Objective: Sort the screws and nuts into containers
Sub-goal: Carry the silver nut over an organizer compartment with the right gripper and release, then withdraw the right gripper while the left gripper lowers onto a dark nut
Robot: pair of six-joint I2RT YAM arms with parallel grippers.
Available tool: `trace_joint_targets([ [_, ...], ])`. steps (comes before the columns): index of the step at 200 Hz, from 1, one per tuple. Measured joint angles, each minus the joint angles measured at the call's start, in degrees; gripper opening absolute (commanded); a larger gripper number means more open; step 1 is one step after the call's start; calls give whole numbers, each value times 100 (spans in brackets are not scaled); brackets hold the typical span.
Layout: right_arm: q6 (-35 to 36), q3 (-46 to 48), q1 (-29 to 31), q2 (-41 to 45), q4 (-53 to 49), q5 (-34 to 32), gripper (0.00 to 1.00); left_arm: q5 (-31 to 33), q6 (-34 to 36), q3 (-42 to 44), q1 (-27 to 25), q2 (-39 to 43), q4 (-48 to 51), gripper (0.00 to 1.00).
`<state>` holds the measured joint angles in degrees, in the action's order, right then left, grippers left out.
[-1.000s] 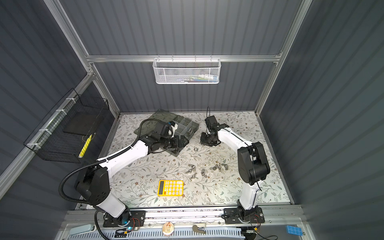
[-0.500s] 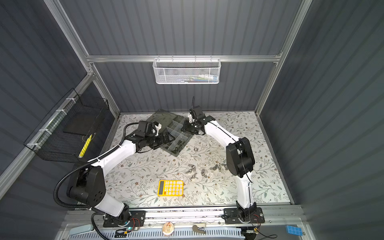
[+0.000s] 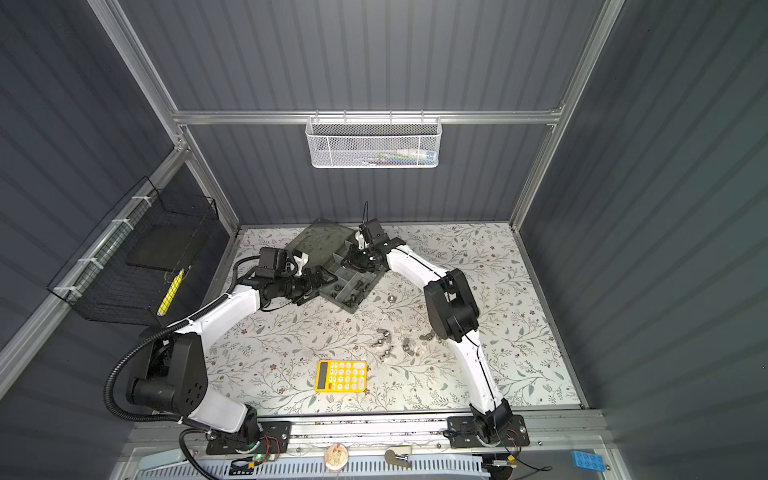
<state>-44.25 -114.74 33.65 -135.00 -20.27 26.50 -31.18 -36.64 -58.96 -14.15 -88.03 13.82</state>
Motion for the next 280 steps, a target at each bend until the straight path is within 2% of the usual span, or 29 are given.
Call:
trace_joint_targets([
  [47, -118, -170, 63, -380, 44, 31, 27, -20, 17, 138, 2, 160, 24, 100],
  [179, -50, -168, 63, -393, -2, -35, 44, -9, 157, 225, 28, 415, 310, 100],
  [244, 101, 173, 63, 68, -50, -103, 61, 118, 262, 254, 28, 750, 529, 100],
  [280, 219, 590, 63, 752, 2, -205, 77, 258, 352, 254, 28, 802, 675, 100],
])
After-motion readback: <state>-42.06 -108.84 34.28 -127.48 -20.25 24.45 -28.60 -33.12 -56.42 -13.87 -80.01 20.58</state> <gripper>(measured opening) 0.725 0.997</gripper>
